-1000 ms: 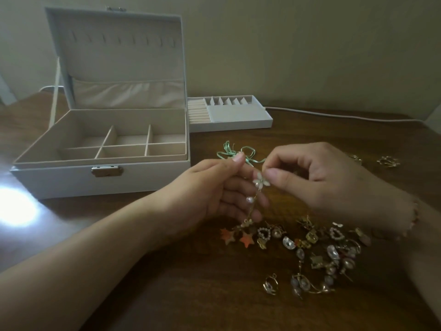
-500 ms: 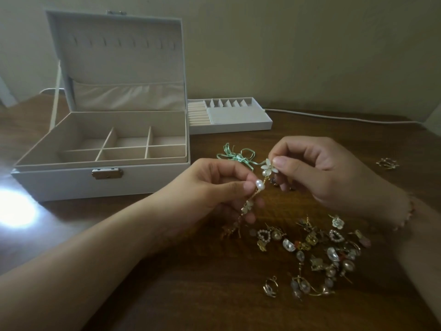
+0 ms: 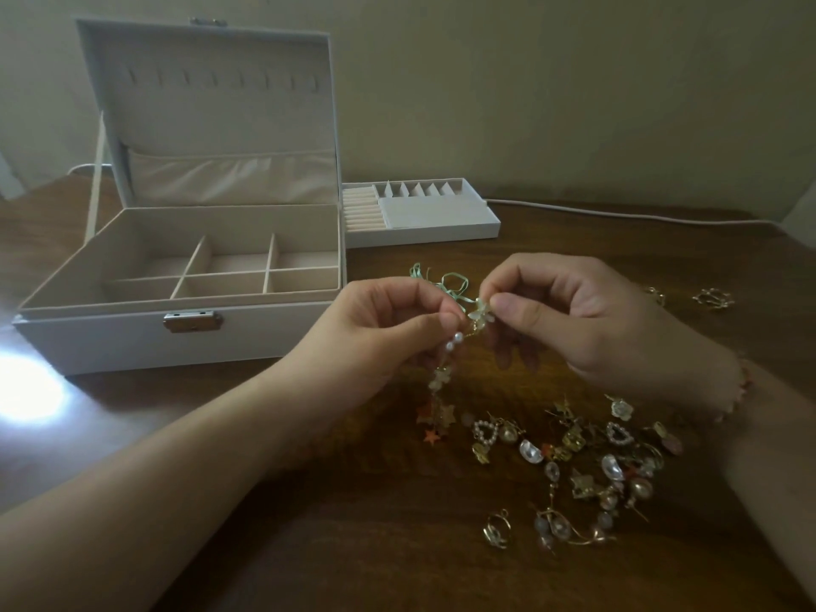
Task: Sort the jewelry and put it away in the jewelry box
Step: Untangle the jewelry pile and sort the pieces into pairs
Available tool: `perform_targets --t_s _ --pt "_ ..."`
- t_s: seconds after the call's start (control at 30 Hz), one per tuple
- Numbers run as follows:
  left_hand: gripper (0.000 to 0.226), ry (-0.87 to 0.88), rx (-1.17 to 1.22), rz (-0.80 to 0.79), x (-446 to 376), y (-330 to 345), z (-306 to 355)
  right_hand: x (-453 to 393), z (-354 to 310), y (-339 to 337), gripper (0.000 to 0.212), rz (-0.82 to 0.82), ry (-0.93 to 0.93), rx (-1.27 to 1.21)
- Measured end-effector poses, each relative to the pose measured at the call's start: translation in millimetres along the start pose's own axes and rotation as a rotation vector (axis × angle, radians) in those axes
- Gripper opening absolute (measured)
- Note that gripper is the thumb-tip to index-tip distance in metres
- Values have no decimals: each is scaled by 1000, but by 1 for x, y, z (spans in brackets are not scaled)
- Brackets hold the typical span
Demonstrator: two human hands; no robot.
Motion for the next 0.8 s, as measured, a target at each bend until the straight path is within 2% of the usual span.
perform_targets --t_s 0.1,0.2,0.3,0.43,0.6,0.8 --pt "8 6 -36 18 0 -1 0 -1 5 6 18 -14 46 -156" --pt "9 -2 -22 3 1 1 -1 -1 5 10 27 -16 36 -138" --pt "6 -16 39 -45 1 7 -2 -2 4 4 21 43 21 -149" --pt "21 -25 126 -93 0 12 -2 -1 1 -7 19 133 -9 -182" --pt "14 -33 90 -70 1 10 -2 -1 -4 -9 20 152 -56 -98" --pt "20 -7 61 -3 0 3 2 0 -8 0 30 103 -93 63"
Point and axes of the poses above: each hand's wrist, its own x-axis away from the middle knuckle, its own y-axis out of the palm, z = x × y, the point moved 10 cm from there along -x, towards the middle knuckle
